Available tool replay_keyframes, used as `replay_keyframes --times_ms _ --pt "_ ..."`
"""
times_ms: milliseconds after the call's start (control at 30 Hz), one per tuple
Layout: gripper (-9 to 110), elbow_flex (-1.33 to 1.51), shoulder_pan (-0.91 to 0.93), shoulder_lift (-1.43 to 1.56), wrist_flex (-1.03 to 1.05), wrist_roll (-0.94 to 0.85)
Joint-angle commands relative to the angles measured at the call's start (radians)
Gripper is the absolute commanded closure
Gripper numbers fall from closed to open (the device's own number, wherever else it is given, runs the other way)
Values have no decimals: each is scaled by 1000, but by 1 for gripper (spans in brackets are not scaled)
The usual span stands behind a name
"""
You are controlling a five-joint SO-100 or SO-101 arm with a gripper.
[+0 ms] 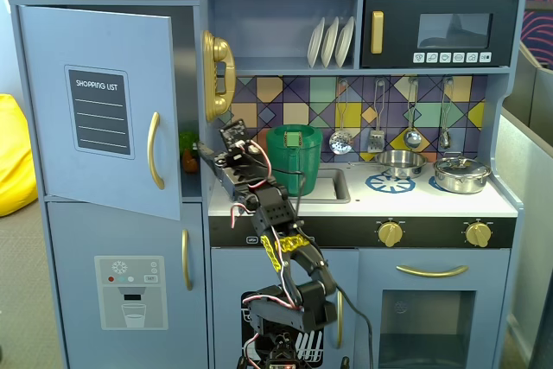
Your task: Open the left cabinet door
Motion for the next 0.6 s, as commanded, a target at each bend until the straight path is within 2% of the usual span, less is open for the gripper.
replay_keyframes --times_ms 0,433,567 --pt "88 -17 -64 -67 -106 -29" --pt "91 -31 -600 -213 -353 -276" --pt "91 -43 -634 -247 -377 -302"
